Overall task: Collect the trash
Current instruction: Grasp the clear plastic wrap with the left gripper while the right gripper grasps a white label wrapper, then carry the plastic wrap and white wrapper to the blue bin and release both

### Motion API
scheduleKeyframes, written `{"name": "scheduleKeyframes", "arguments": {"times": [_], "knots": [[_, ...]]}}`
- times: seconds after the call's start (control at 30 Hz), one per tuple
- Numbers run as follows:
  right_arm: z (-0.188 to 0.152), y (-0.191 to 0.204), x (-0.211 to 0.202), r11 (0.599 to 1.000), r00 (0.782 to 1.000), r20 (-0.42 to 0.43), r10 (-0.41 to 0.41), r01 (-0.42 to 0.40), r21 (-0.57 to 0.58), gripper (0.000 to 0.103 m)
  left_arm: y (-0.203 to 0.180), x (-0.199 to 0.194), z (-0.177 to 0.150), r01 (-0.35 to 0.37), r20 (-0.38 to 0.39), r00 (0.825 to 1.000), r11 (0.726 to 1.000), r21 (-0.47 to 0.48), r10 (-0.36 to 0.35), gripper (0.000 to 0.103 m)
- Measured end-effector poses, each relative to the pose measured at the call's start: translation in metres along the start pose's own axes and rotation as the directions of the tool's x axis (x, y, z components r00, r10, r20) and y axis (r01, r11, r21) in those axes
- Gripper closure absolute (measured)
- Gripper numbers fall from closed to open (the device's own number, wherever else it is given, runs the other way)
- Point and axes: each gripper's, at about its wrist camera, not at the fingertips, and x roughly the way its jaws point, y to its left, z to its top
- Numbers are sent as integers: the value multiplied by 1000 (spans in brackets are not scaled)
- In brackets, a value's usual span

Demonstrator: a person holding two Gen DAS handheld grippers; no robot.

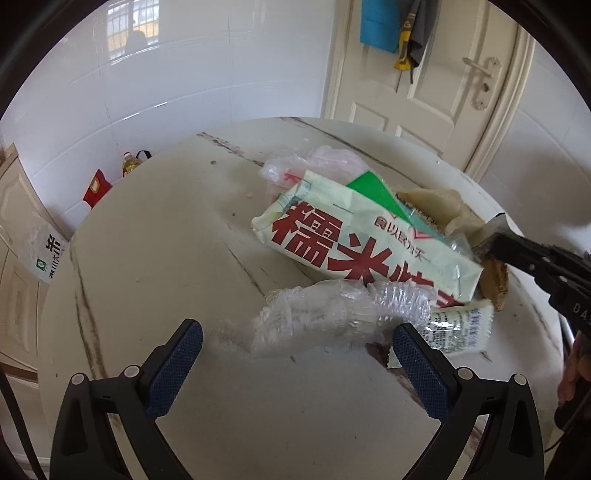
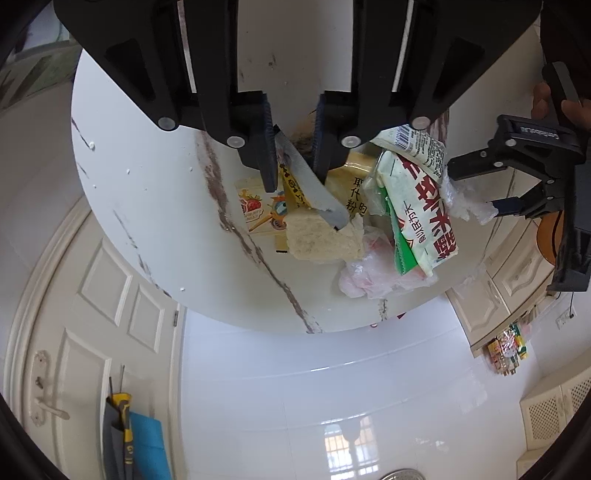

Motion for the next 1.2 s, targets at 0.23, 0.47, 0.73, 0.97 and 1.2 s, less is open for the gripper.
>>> {"name": "scheduleKeyframes", "arguments": {"times": [0.23, 0.47, 0.73, 0.97, 1.2], "knots": [[-5, -8, -8, 999, 999, 19, 39, -39, 27, 99, 1, -7, 1, 13, 24, 1000, 1000, -5, -13, 79], [-19, -5, -52, 996, 995, 71, 75, -78, 38, 100, -3, -41, -18, 29, 89, 996, 999, -15, -27, 92], [-44, 8, -103, 996, 990, 118, 76, -79, 28, 100, -31, -93, -57, 85, 160, 983, 996, 4, -85, 96], [-76, 7, -143, 997, 987, 144, 68, -74, 36, 100, -77, -127, -81, 178, 182, 965, 981, 74, -188, 96], [-114, -35, -197, 993, 982, 187, -2, -20, 114, 100, -169, -127, -83, 253, 149, 946, 944, 211, -287, 96]]}}
